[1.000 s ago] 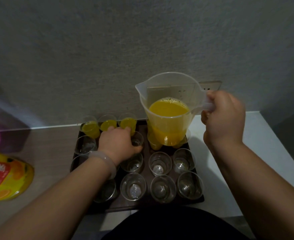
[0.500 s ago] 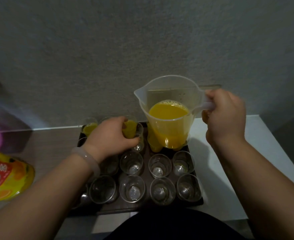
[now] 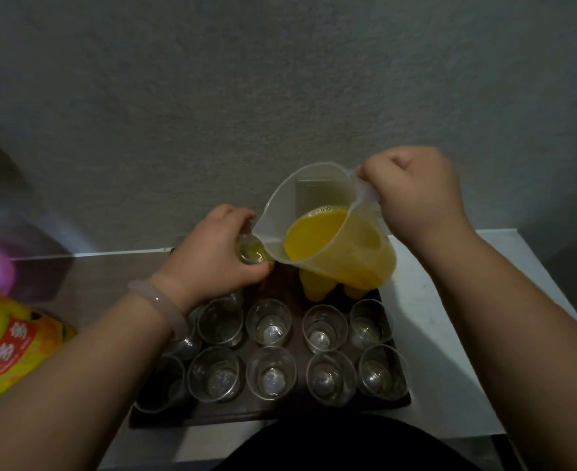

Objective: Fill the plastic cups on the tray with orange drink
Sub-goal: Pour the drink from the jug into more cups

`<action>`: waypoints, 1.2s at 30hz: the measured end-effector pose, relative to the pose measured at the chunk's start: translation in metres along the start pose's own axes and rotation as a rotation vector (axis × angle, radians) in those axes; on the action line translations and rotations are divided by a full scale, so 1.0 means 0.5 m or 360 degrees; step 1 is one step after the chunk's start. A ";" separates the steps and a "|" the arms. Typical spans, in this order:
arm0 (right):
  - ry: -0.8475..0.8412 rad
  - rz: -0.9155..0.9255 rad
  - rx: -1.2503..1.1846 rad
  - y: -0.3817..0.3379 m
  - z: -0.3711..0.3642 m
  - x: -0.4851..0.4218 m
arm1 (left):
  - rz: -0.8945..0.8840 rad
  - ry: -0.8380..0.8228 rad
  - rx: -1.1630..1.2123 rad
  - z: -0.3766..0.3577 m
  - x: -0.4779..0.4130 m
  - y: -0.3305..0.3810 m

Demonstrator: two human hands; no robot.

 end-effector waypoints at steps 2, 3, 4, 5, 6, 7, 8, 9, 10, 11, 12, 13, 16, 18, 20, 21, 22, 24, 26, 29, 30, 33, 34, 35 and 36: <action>-0.0041 0.0006 0.0098 -0.005 -0.011 -0.003 | -0.0009 -0.0015 -0.0002 -0.002 0.001 -0.001; -0.0059 0.0009 0.0127 -0.008 -0.017 -0.004 | -0.0017 -0.0013 -0.0019 -0.003 0.002 -0.002; -0.0076 0.0013 0.0147 -0.011 -0.021 -0.003 | -0.0021 -0.0010 -0.0037 -0.005 0.003 -0.004; -0.0092 0.0015 0.0169 -0.014 -0.025 -0.003 | -0.0019 -0.0007 -0.0047 -0.006 0.004 -0.008; -0.0110 0.0017 0.0194 -0.017 -0.029 -0.003 | -0.0017 -0.0006 -0.0047 -0.007 0.005 -0.012; -0.0129 0.0018 0.0222 -0.021 -0.032 -0.003 | -0.0014 -0.0012 -0.0040 -0.009 0.007 -0.015; -0.0147 0.0027 0.0252 -0.027 -0.034 -0.003 | -0.0012 -0.0022 -0.0037 -0.010 0.010 -0.017; -0.0163 0.0043 0.0284 -0.033 -0.036 -0.003 | -0.0012 -0.0034 -0.0041 -0.011 0.012 -0.019; -0.0179 0.0058 0.0322 -0.039 -0.037 -0.004 | -0.0017 -0.0042 -0.0045 -0.012 0.015 -0.020; -0.0196 0.0071 0.0361 -0.046 -0.038 -0.005 | -0.0022 -0.0049 -0.0042 -0.012 0.018 -0.021; -0.0208 0.0079 0.0392 -0.051 -0.038 -0.005 | -0.0029 -0.0052 -0.0033 -0.013 0.020 -0.021; -0.0218 0.0083 0.0412 -0.055 -0.039 -0.005 | -0.0036 -0.0052 -0.0026 -0.013 0.022 -0.022; -0.0243 0.0081 0.0449 -0.062 -0.040 -0.004 | -0.0058 -0.0060 -0.0006 -0.014 0.026 -0.019; -0.0266 0.0086 0.0474 -0.064 -0.042 -0.002 | -0.0063 -0.0072 -0.0004 -0.016 0.028 -0.014; -0.0286 0.0093 0.0512 -0.068 -0.042 -0.001 | -0.0076 -0.0074 0.0000 -0.017 0.030 -0.011; -0.0290 0.0103 0.0527 -0.070 -0.042 -0.001 | -0.0079 -0.0075 0.0004 -0.018 0.031 -0.010; -0.0295 0.0112 0.0541 -0.074 -0.042 0.000 | -0.0080 -0.0079 0.0005 -0.019 0.032 -0.010; -0.0311 0.0126 0.0577 -0.078 -0.042 0.000 | -0.0075 -0.0098 0.0002 -0.022 0.032 -0.011; -0.0322 0.0134 0.0607 -0.080 -0.041 0.000 | -0.0072 -0.0112 0.0001 -0.026 0.032 -0.011; -0.0331 0.0162 0.0631 -0.085 -0.040 -0.003 | -0.0073 -0.0110 0.0002 -0.028 0.033 -0.011; -0.0332 0.0169 0.0646 -0.086 -0.039 -0.003 | -0.0072 -0.0110 0.0002 -0.029 0.033 -0.011; -0.0339 0.0184 0.0666 -0.090 -0.038 -0.004 | -0.0075 -0.0103 0.0002 -0.031 0.034 -0.009; -0.0342 0.0186 0.0664 -0.091 -0.038 -0.004 | -0.0075 -0.0101 0.0001 -0.031 0.035 -0.009; -0.0344 0.0186 0.0662 -0.092 -0.037 -0.004 | -0.0075 -0.0100 -0.0001 -0.031 0.035 -0.008; -0.0345 0.0183 0.0658 -0.091 -0.037 -0.004 | -0.0076 -0.0098 -0.0003 -0.031 0.036 -0.008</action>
Point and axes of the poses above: each hand's wrist, its own x-axis away from the middle knuckle, its own z-axis out of the back of the hand, y = z × x, the point moved 9 cm from there along -x, towards the middle knuckle, and after that the axes turned 6 degrees about z, right-handed, at the moved point
